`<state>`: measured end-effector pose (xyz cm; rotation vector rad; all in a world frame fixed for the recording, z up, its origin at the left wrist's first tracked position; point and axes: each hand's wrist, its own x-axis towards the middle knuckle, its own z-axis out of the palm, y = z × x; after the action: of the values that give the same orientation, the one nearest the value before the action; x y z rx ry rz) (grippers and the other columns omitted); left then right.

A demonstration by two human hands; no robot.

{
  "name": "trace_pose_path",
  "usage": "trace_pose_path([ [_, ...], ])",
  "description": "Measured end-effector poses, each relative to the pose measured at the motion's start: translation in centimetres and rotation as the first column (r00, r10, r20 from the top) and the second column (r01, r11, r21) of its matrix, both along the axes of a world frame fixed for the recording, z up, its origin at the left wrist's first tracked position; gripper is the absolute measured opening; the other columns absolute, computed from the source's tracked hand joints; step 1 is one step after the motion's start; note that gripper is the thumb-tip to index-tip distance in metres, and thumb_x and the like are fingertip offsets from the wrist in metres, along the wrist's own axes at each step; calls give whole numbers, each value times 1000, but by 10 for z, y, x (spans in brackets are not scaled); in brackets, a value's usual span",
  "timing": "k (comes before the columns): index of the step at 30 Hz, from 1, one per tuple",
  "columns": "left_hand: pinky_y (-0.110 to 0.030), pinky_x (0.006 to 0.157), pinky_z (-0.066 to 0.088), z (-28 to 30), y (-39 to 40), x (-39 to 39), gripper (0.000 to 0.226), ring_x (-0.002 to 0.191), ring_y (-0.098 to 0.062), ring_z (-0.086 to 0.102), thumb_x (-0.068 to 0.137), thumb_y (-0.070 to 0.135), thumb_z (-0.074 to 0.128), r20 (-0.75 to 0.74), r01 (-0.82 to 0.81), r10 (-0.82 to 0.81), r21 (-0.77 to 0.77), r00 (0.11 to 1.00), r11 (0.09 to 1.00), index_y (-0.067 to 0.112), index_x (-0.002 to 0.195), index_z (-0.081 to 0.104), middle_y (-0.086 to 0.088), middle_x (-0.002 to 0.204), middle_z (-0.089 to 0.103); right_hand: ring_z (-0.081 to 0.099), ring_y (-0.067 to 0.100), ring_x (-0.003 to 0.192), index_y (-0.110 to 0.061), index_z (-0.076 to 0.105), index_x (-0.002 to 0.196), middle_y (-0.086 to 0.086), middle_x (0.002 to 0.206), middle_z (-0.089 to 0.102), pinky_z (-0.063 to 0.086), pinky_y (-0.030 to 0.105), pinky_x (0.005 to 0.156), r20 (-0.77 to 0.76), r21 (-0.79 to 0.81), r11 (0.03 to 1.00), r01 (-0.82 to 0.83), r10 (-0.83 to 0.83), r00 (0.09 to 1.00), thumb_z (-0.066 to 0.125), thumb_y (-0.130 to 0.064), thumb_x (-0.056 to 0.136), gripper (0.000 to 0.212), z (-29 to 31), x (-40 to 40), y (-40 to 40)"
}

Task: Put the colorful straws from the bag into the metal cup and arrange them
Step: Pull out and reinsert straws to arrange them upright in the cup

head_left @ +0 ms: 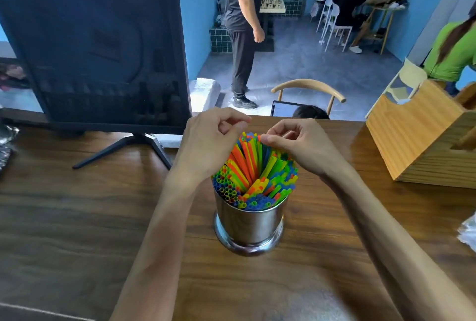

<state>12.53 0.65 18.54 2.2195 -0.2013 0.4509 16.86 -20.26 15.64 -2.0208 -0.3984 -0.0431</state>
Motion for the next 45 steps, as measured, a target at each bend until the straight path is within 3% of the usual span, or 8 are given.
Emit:
trace_pose_path([
  [4,-3,65,37,0,-1,1,12,76,-12,58,98,29,67,-3,3,-3,-1,1000,1000,33,103,77,-12,83,72,61,-3,59,-24,77,77,-11,64,71,45,13,57,-19,-16,1000,-14,14,1000,80,-37,87,17,6,0,1],
  [11,-27,76,46,2,-8,-2,13,94,-4,59,94,43,68,-11,64,-64,69,998,996,39,102,77,19,97,69,53,-1,62,-18,72,87,-7,71,65,42,16,61,3,-60,995,-82,82,997,67,-28,96,15,18,-8,4],
  [17,-19,72,50,3,-17,-5,19,81,-1,64,86,33,80,77,103,-102,-5,992,995,42,103,75,22,84,71,52,13,76,-7,69,90,1,79,62,41,25,70,-52,196,971,-140,153,987,72,-34,92,27,20,-9,4],
  [24,-7,65,39,5,-19,-5,17,79,0,61,81,36,83,222,58,-70,64,973,996,37,98,80,18,82,71,61,0,72,-23,77,79,-5,79,73,46,11,66,-84,367,917,-155,199,977,75,-40,82,18,12,-7,1],
  [28,-5,66,44,4,-18,-6,14,76,1,69,84,26,83,173,57,-33,-135,984,989,30,97,79,15,81,75,62,6,79,-24,78,84,-4,83,72,48,17,73,-89,353,918,-178,222,971,73,-35,88,12,6,-10,-3],
  [31,-21,74,55,8,-16,-7,18,82,-11,75,88,16,79,172,135,-74,-371,982,919,29,101,75,3,87,79,60,6,84,-24,77,94,-5,86,70,47,16,78,-84,283,934,-217,250,965,73,-19,92,6,4,-13,-3],
  [40,-13,73,51,14,-23,-12,24,78,-4,67,89,10,79,333,135,-5,-367,943,920,30,101,72,12,86,72,57,8,76,-15,79,92,-6,85,68,41,24,70,81,85,974,-209,203,976,77,-32,86,18,16,-22,8],
  [45,-22,76,53,19,-19,-13,23,83,-5,68,92,8,75,455,134,155,-541,877,830,27,104,70,11,87,72,63,11,80,-25,79,94,-10,86,73,45,25,70,145,43,977,-209,201,969,78,-31,86,10,14,-22,5],
])
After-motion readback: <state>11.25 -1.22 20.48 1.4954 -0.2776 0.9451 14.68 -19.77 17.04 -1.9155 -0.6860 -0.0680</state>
